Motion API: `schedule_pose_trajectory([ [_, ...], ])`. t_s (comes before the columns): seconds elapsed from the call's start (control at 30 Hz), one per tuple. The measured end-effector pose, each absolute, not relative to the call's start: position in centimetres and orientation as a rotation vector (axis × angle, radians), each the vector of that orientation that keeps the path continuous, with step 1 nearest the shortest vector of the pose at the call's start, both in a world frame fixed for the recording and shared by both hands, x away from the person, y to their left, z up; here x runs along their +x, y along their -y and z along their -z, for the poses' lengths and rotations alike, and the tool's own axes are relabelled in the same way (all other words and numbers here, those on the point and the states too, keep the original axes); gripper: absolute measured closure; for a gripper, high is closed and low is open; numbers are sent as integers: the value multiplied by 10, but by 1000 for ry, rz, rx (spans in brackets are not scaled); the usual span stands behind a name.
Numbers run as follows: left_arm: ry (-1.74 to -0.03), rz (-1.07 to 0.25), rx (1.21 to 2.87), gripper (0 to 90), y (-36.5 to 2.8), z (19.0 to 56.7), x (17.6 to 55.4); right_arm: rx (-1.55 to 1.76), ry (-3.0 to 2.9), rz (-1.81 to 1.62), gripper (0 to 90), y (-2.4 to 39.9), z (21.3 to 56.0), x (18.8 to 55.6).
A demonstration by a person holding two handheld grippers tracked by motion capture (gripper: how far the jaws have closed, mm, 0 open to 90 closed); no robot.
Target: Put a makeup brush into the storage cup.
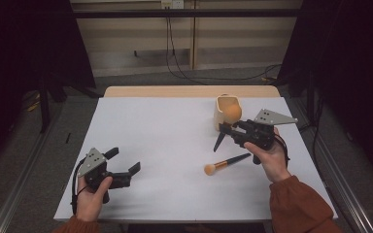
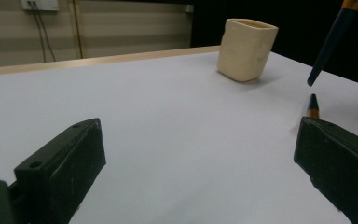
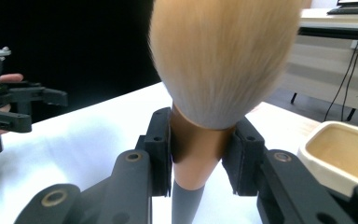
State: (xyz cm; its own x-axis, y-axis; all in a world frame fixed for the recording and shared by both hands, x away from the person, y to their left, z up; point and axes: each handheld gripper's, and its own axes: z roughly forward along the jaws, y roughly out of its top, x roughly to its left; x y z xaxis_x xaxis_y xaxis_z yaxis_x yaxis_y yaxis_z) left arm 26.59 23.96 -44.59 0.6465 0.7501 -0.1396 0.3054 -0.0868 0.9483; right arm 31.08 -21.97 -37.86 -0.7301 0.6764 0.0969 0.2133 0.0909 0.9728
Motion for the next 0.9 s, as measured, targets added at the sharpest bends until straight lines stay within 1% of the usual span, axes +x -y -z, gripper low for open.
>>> schedule_pose_trajectory([
  [0.23, -893, -495, 1671, 19, -249, 454, 260, 869, -1950, -1663, 658, 226, 371, 323],
  [0.3, -864, -495, 1672, 19, -249, 453, 259, 885, -1937, -1655, 658, 229, 368, 327],
  [0.37, -833, -527, 1688, 18, -248, 453, 257, 891, -1925, -1650, 658, 233, 364, 330],
  [0.67, -822, -519, 1664, 17, -251, 453, 253, 941, -1878, -1605, 657, 244, 341, 346],
  [0.9, -828, -512, 1677, 17, -252, 454, 254, 944, -1857, -1578, 658, 246, 326, 364],
])
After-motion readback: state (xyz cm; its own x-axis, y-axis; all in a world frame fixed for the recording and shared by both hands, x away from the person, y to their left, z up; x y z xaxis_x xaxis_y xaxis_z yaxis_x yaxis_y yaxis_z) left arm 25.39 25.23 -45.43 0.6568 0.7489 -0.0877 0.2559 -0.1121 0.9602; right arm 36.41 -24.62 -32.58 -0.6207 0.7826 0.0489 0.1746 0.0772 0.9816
